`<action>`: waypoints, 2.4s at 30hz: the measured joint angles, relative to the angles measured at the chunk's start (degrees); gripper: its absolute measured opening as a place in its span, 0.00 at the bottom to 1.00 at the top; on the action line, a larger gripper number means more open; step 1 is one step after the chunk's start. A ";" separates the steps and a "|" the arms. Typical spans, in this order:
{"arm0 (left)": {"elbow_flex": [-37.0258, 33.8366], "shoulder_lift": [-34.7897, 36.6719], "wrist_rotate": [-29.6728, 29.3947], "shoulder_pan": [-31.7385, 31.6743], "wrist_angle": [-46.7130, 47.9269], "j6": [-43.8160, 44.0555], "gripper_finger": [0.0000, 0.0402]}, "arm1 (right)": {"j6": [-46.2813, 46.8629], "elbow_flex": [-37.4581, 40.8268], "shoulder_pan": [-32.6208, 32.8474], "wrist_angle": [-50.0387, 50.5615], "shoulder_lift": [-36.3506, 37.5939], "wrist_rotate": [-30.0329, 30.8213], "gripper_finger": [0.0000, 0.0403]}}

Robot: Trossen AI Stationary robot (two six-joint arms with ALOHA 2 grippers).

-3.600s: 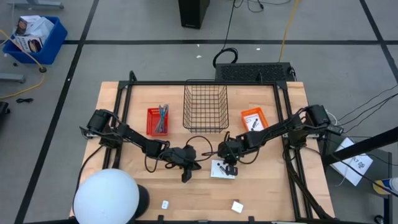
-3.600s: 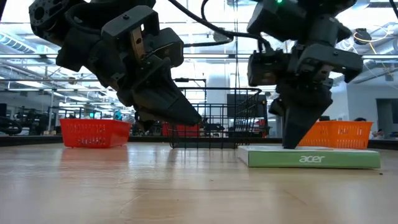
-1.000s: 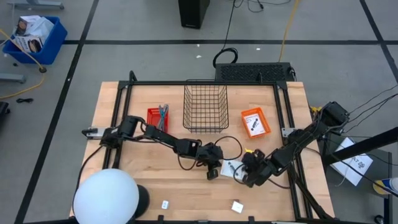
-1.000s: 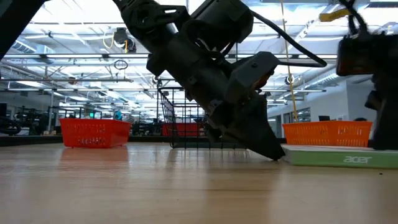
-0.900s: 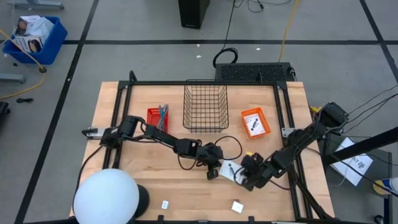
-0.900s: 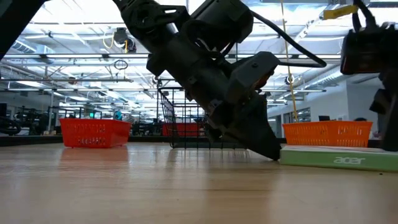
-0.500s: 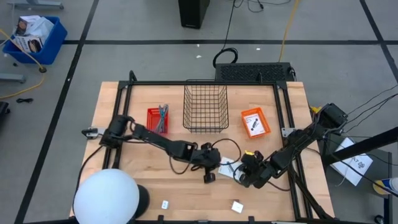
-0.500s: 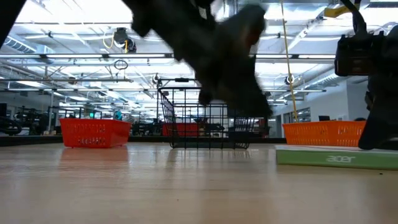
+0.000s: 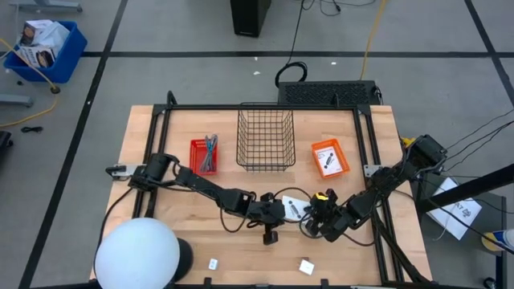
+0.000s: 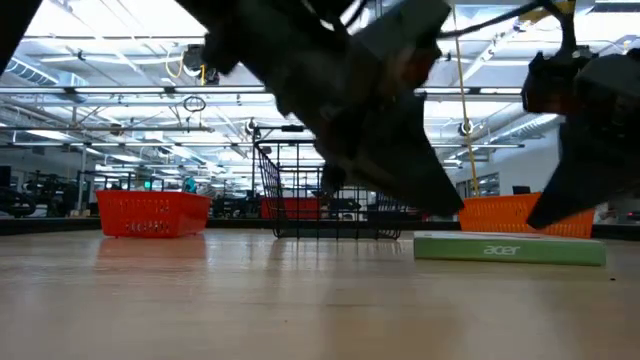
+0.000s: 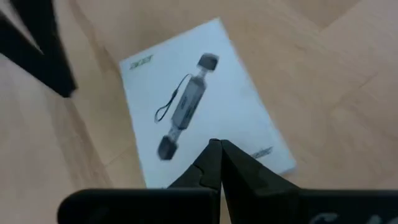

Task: Pick and place items into bin
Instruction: Put the card reader box into the orange basket

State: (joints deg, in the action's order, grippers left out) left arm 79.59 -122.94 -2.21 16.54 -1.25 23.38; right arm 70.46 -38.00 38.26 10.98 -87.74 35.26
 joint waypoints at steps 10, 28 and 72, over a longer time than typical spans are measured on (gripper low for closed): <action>0.02 -3.05 1.65 -1.46 -1.07 1.28 0.01 | -4.91 -0.24 -3.70 6.37 0.32 3.95 0.00; 0.17 -3.65 0.11 -2.84 2.64 4.01 0.01 | -7.99 -0.04 -6.35 -1.98 0.10 -13.13 0.00; -0.09 -3.68 -0.25 -1.93 4.43 4.86 0.04 | -14.14 -0.35 -0.11 -13.95 0.34 -3.76 0.00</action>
State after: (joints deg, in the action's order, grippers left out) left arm 79.50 -126.63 -2.46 14.60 3.18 28.24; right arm 56.33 -38.35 38.15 -2.96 -87.39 31.51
